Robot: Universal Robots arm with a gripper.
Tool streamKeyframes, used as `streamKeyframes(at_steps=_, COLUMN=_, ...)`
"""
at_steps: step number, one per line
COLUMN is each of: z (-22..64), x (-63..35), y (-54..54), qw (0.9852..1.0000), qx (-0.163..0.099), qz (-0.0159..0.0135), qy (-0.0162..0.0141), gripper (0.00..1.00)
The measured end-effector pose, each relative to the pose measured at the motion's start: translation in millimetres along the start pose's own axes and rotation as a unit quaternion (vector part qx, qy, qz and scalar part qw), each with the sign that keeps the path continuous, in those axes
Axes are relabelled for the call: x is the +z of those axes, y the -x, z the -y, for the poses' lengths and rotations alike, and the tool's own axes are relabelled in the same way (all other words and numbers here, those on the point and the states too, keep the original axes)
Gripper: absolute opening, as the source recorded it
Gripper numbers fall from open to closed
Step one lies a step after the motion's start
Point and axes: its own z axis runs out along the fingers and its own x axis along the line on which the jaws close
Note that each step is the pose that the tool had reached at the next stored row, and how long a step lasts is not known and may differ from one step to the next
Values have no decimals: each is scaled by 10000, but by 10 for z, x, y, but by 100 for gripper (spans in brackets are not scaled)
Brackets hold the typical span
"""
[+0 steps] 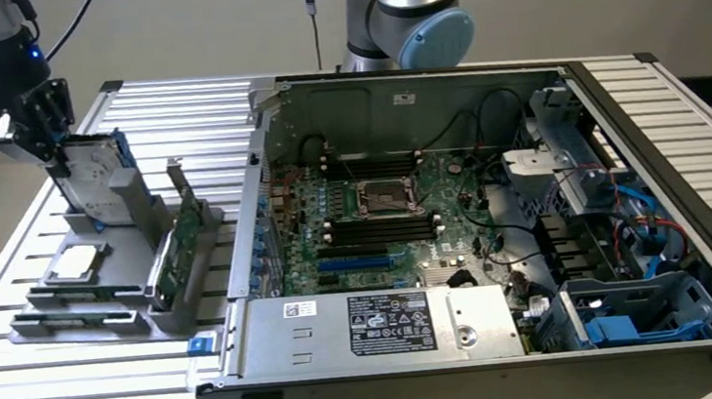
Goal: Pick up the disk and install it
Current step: 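Pick up the disk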
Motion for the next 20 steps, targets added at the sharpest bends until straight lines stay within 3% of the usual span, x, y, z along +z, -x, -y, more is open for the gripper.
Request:
streamKeyframes(at_steps=1, z=0, x=0, y=0, qw=10000, qx=0, qz=-1, qy=3, gripper=33)
streamKeyframes(at_steps=20, z=-7, x=1, y=0, qw=10000, qx=-1, qz=-7, qy=13, gripper=33)
